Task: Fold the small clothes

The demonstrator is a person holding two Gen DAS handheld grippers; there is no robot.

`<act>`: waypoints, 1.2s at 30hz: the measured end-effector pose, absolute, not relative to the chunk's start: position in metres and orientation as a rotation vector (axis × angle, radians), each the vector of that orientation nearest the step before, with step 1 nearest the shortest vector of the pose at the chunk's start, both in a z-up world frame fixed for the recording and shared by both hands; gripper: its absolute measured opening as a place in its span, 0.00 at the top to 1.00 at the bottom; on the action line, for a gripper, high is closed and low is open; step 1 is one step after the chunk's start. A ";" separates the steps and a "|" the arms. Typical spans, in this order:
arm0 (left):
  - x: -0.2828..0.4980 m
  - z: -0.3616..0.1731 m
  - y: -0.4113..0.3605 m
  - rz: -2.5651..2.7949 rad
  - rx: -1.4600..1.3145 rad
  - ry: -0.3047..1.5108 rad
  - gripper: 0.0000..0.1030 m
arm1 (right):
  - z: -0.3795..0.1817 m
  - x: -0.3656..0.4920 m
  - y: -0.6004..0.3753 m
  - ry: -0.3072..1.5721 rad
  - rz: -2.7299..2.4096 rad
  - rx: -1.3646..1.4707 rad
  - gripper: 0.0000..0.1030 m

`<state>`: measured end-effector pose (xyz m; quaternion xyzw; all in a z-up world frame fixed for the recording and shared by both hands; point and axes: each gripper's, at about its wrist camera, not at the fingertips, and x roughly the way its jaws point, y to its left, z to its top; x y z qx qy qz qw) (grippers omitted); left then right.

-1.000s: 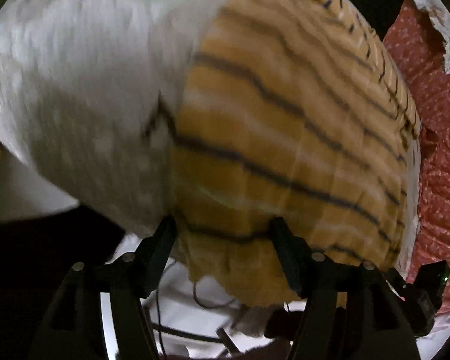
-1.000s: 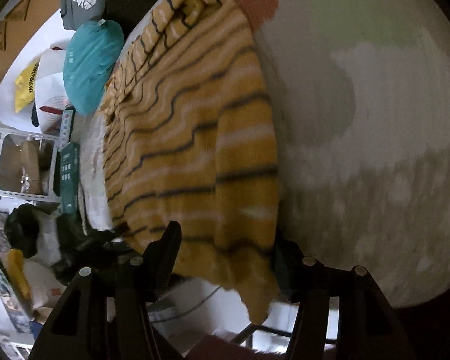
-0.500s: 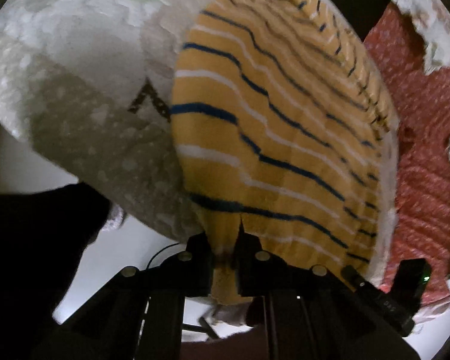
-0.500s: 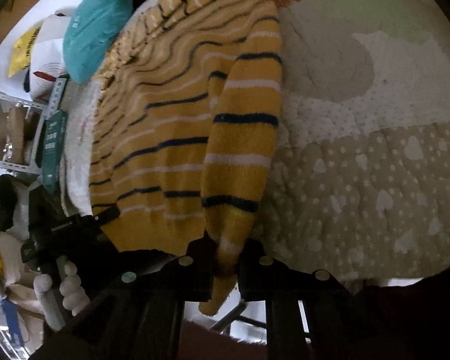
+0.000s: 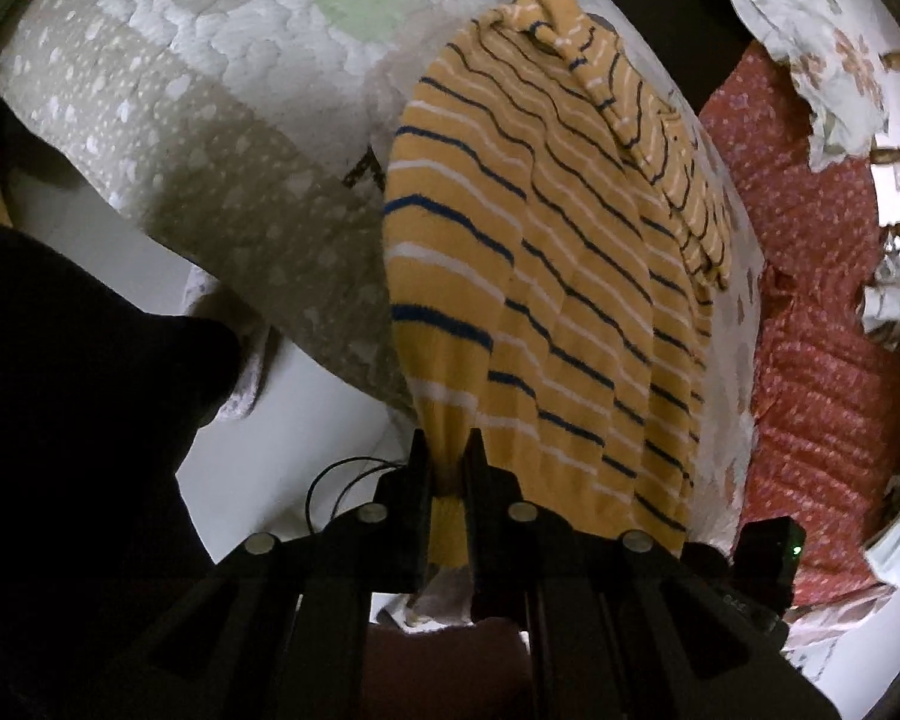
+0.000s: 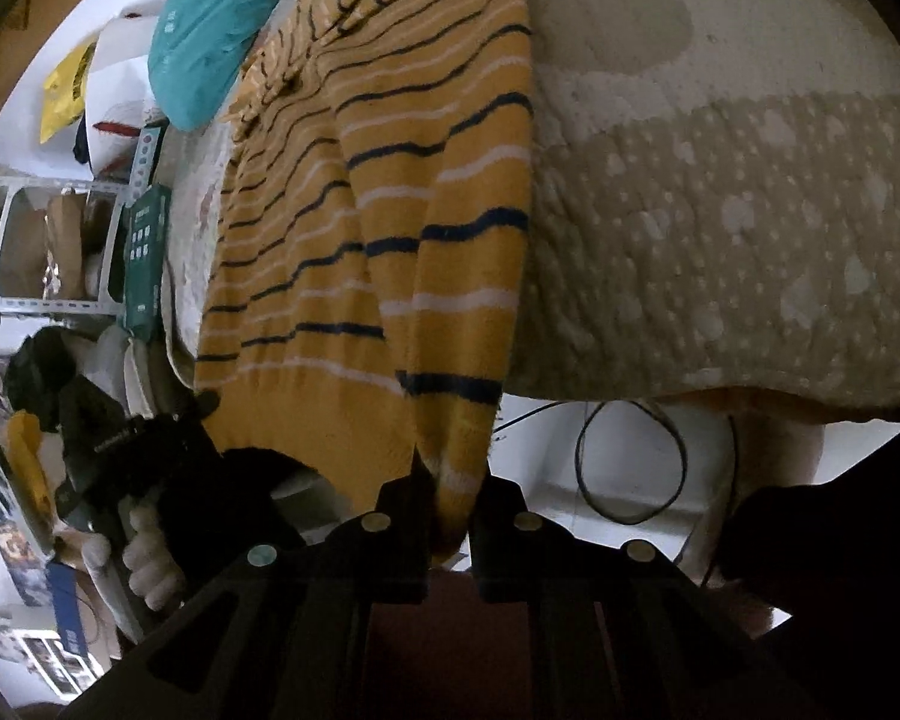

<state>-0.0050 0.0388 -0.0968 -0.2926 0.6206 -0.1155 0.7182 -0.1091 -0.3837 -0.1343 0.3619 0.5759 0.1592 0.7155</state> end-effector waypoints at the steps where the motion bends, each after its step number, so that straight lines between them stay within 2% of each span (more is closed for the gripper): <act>1: -0.003 -0.092 0.044 -0.259 -0.663 1.369 0.92 | -0.130 -0.105 -0.385 1.267 0.362 0.813 0.90; 8: 0.061 -0.040 0.034 -0.307 -0.672 1.268 0.92 | -0.074 -0.045 -0.395 1.128 0.445 0.843 0.91; 12: 0.137 -0.001 0.004 -0.321 -0.600 1.168 0.98 | -0.034 0.026 -0.407 1.017 0.439 0.839 0.90; 15: 0.207 0.014 -0.020 -0.305 -0.569 1.128 0.99 | -0.016 0.092 -0.415 0.969 0.388 0.818 0.90; 20: 0.296 0.011 -0.046 -0.219 -0.514 1.108 0.98 | -0.034 0.194 -0.429 0.975 0.200 0.772 0.91; 23: 0.306 0.008 -0.043 -0.252 -0.548 1.095 0.98 | -0.058 0.230 -0.438 1.014 0.064 0.744 0.90; 25: 0.298 0.002 -0.036 -0.250 -0.525 1.096 0.92 | -0.075 0.241 -0.443 1.050 0.033 0.788 0.89; 27: 0.285 -0.010 -0.027 -0.228 -0.476 1.112 0.82 | -0.074 0.236 -0.445 1.041 0.063 0.830 0.86; 28: 0.279 -0.017 -0.019 -0.203 -0.462 1.121 0.80 | -0.071 0.232 -0.446 1.036 0.080 0.831 0.82; 30: 0.269 -0.030 -0.002 -0.160 -0.475 1.136 0.80 | -0.056 0.213 -0.444 1.005 0.109 0.812 0.70; 31: 0.266 -0.038 0.009 -0.143 -0.509 1.141 0.80 | -0.050 0.205 -0.444 0.991 0.111 0.799 0.61; 33: 0.258 -0.052 0.027 -0.107 -0.575 1.137 0.77 | -0.032 0.183 -0.432 0.965 0.113 0.765 0.53; 36: 0.247 -0.063 0.049 -0.031 -0.613 1.093 0.72 | -0.012 0.164 -0.397 0.951 0.157 0.695 0.53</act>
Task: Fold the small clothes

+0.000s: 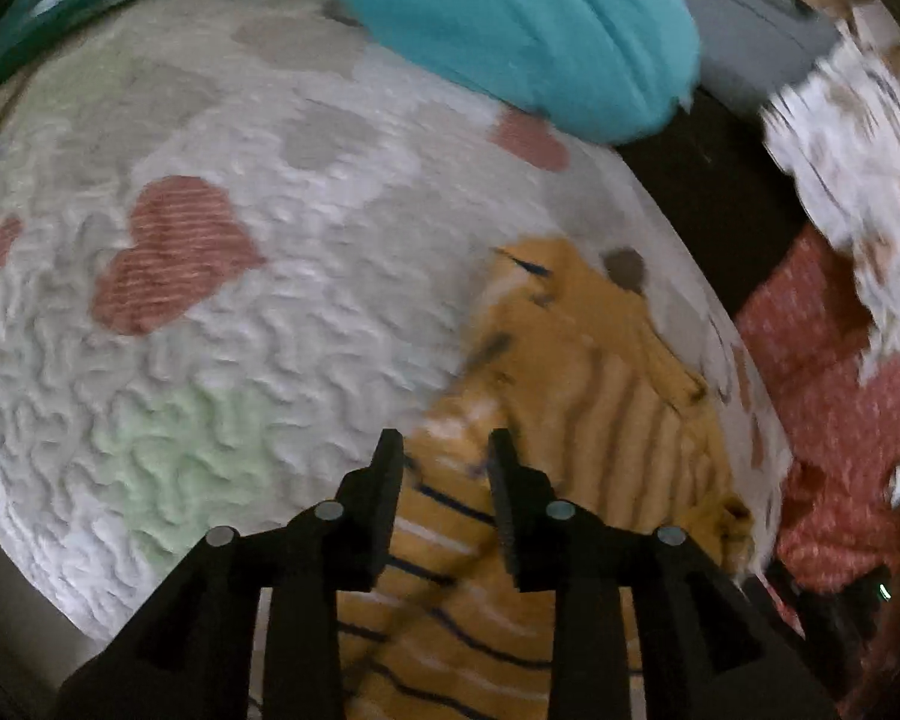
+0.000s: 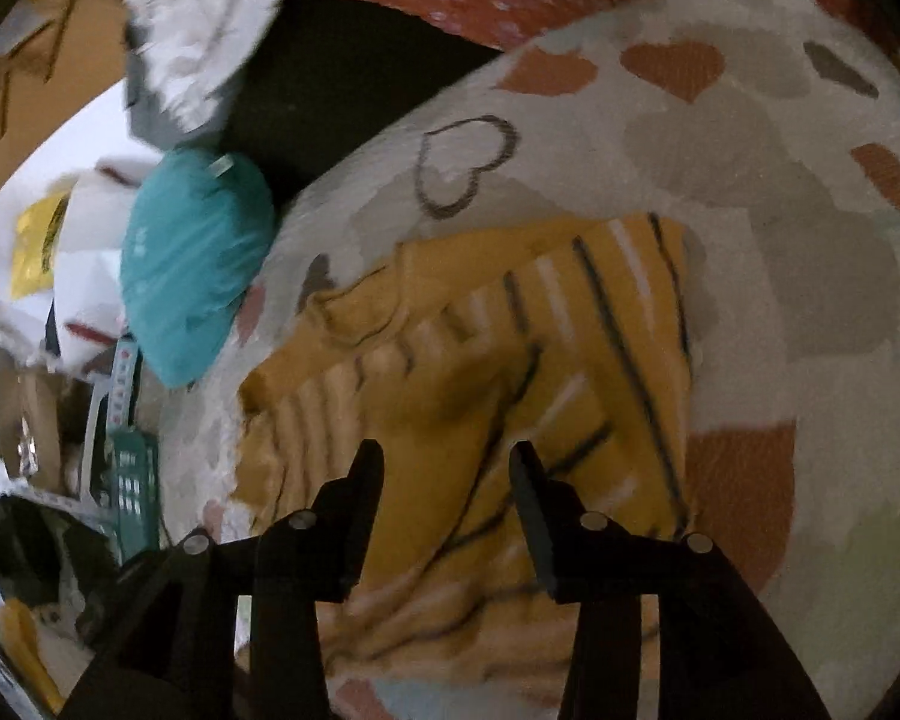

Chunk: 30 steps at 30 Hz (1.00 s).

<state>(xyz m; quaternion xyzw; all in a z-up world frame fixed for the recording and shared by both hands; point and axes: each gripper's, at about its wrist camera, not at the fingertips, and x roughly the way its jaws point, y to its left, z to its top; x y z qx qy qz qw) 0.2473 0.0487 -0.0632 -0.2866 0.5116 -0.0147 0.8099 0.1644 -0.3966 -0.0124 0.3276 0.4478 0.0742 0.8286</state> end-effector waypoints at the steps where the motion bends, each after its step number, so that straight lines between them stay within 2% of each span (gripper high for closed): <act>1: 0.245 -0.065 0.054 -0.002 -0.598 1.075 0.71 | -0.009 0.160 -0.385 0.952 0.186 0.669 0.53; 6: 0.243 -0.074 0.070 0.035 -0.573 1.064 0.71 | -0.004 0.161 -0.267 1.012 0.430 0.436 0.53; 10: 0.248 -0.075 0.080 0.010 -0.627 1.063 0.68 | -0.041 0.180 -0.185 1.145 0.422 0.299 0.53; 14: 0.251 -0.072 0.086 -0.013 -0.668 1.051 0.68 | -0.074 0.193 -0.147 1.166 0.247 0.118 0.54; 15: 0.250 -0.071 0.089 -0.012 -0.675 1.046 0.68 | -0.077 0.192 -0.143 1.160 0.235 0.099 0.55; 16: 0.249 -0.069 0.092 -0.011 -0.684 1.041 0.68 | -0.076 0.187 -0.141 1.135 0.222 0.072 0.66; 17: 0.249 -0.068 0.096 -0.007 -0.697 1.035 0.68 | -0.073 0.181 -0.140 1.125 0.232 0.051 0.87; 18: 0.248 -0.067 0.101 0.000 -0.717 1.027 0.68 | -0.070 0.177 -0.143 1.123 0.245 0.063 0.90; 20: 0.247 -0.065 0.111 0.013 -0.756 1.016 0.67 | -0.054 0.165 -0.158 1.103 0.282 0.139 0.95; 24: 0.245 -0.065 0.131 0.054 -0.839 0.986 0.66 | 0.000 0.150 -0.174 0.969 0.302 0.191 0.95; 26: 0.246 -0.064 0.133 0.061 -0.854 0.976 0.66 | 0.025 0.163 -0.176 0.898 0.290 0.198 0.95; 30: 0.250 -0.060 0.127 0.060 -0.814 0.974 0.66 | 0.040 0.217 -0.158 0.846 0.268 0.171 0.95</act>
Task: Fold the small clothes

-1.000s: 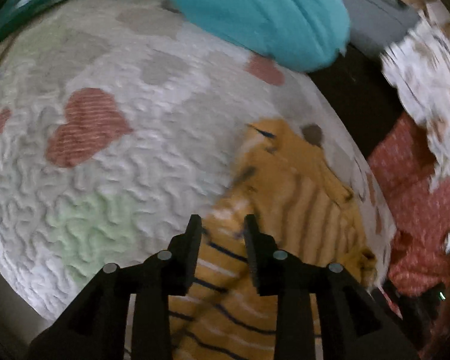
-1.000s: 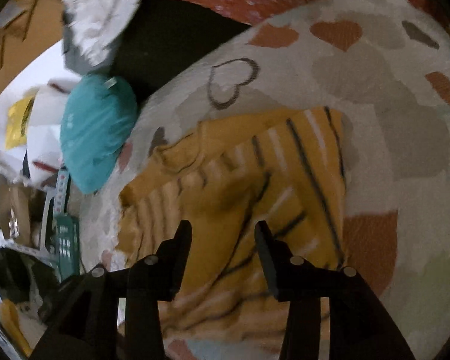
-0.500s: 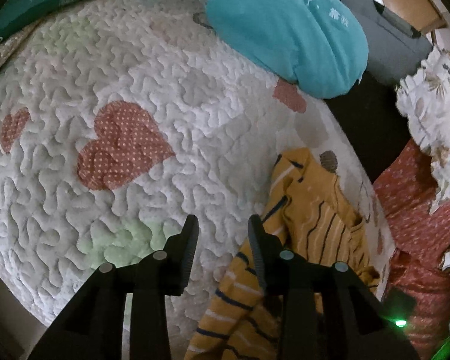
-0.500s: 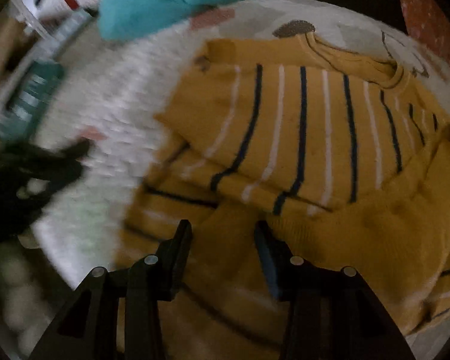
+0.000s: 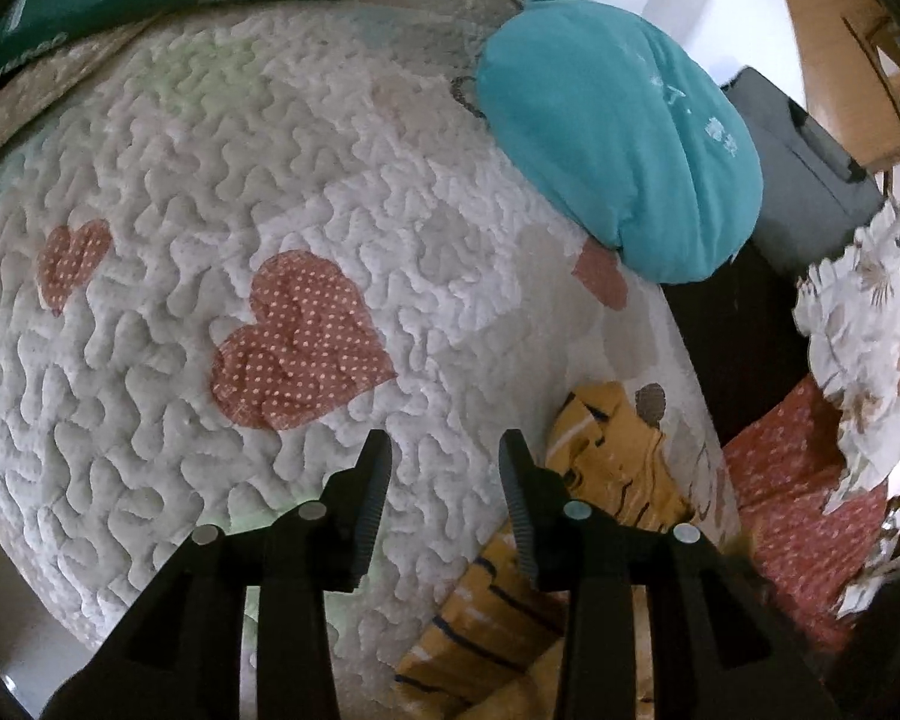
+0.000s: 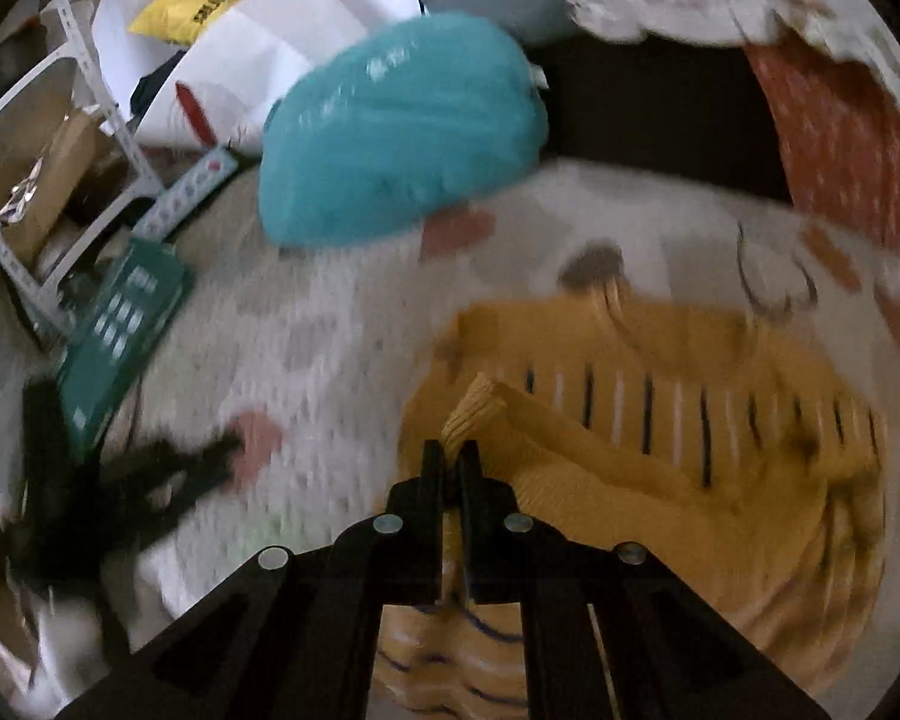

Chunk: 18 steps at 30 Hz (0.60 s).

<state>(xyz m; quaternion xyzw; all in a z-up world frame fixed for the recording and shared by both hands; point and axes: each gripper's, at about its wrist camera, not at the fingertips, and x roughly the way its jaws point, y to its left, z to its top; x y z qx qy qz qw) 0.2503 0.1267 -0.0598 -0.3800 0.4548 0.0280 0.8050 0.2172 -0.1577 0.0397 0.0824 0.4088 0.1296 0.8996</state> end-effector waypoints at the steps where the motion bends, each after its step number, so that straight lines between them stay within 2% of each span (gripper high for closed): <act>1: 0.251 -0.059 0.125 0.062 -0.798 0.973 0.66 | 0.037 0.233 -0.151 0.850 0.267 0.159 0.95; 3: 0.253 -0.058 0.124 0.072 -0.777 0.970 0.66 | 0.026 0.262 -0.135 0.883 0.270 0.130 0.95; 4: 0.254 -0.058 0.124 0.075 -0.771 0.972 0.66 | 0.010 0.279 -0.125 0.933 0.283 0.128 0.91; 7: 0.257 -0.061 0.120 0.069 -0.757 0.988 0.66 | -0.026 0.300 -0.121 1.079 0.326 0.153 0.91; 9: 0.260 -0.061 0.111 0.053 -0.723 0.999 0.66 | -0.019 0.297 -0.145 1.048 0.343 0.239 0.89; 11: 0.263 -0.059 0.100 0.025 -0.686 1.005 0.66 | -0.008 0.286 -0.179 1.006 0.322 0.287 0.64; 13: 0.264 -0.056 0.084 -0.031 -0.652 1.003 0.66 | 0.008 0.272 -0.234 0.943 0.227 0.303 0.54; 18: 0.270 -0.052 0.035 -0.173 -0.579 1.016 0.61 | 0.011 0.239 -0.342 0.934 -0.005 0.203 0.51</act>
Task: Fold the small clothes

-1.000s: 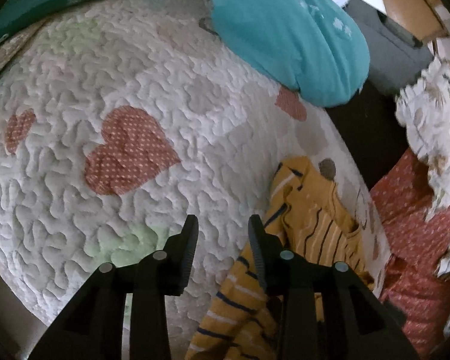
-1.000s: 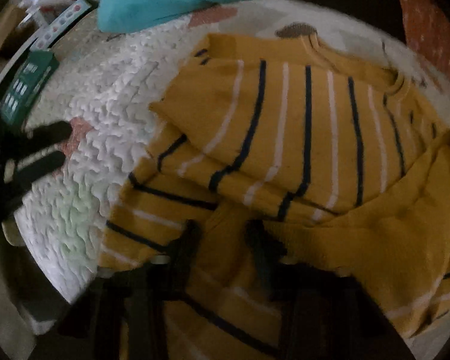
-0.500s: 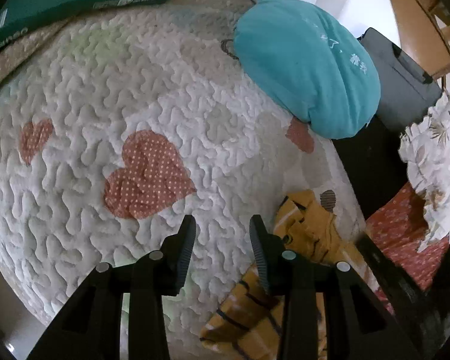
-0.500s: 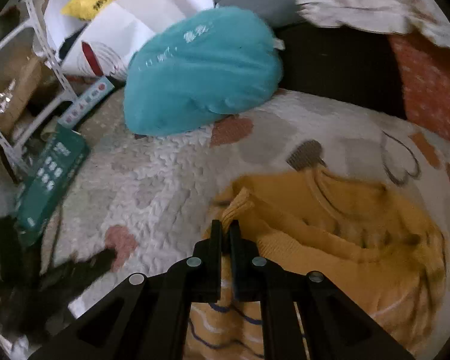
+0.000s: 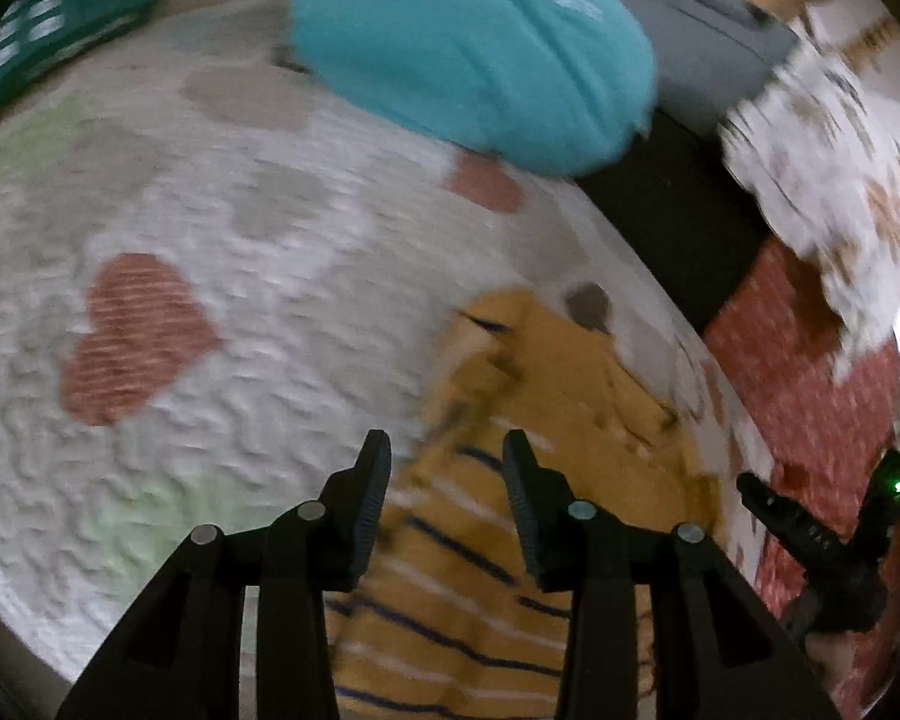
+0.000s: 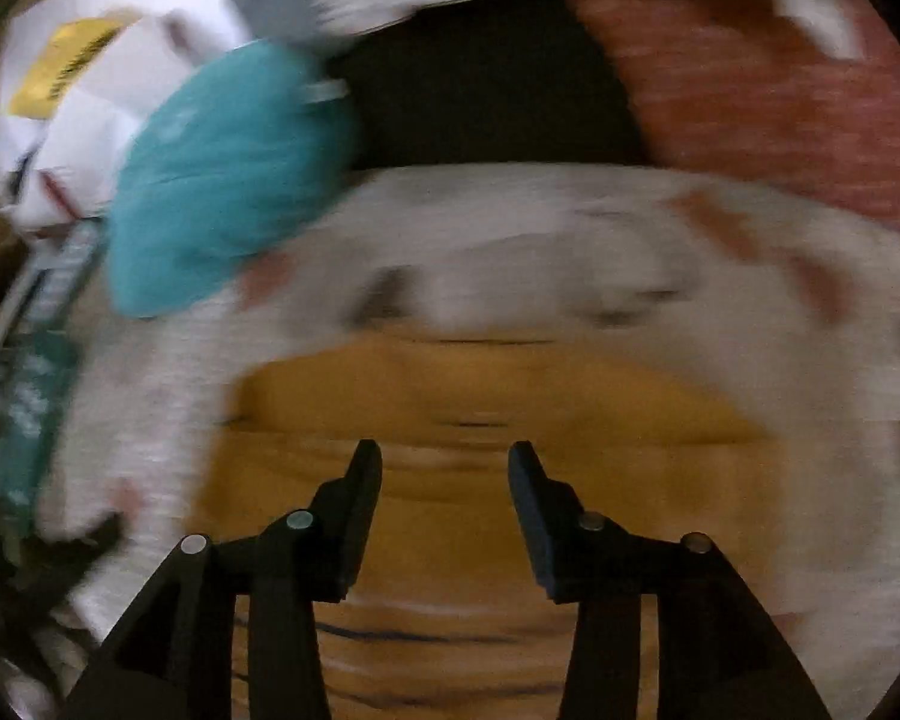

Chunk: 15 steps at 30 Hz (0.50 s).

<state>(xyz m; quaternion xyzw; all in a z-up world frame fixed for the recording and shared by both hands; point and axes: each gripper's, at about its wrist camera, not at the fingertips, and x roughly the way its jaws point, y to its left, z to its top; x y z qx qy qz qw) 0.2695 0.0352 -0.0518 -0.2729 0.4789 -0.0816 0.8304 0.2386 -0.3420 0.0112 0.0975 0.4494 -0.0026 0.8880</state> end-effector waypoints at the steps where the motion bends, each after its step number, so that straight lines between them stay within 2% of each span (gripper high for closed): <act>1: 0.273 -0.054 0.025 -0.194 -0.568 1.030 0.60 | 0.006 0.231 -0.356 0.951 -0.034 0.180 0.50; 9: 0.296 -0.094 -0.013 -0.088 -0.493 1.191 0.60 | -0.049 0.228 -0.376 1.047 -0.088 0.165 0.50; 10: 0.296 -0.096 -0.013 -0.079 -0.496 1.193 0.60 | -0.056 0.234 -0.379 1.064 -0.094 0.157 0.55; 11: 0.297 -0.096 -0.013 -0.074 -0.493 1.193 0.60 | -0.059 0.239 -0.381 1.069 -0.089 0.167 0.90; 12: 0.298 -0.096 -0.015 -0.069 -0.478 1.195 0.60 | -0.061 0.242 -0.384 1.075 -0.084 0.195 0.95; 15: 0.303 -0.096 -0.021 -0.052 -0.421 1.204 0.60 | -0.053 0.245 -0.406 1.023 -0.128 0.300 0.96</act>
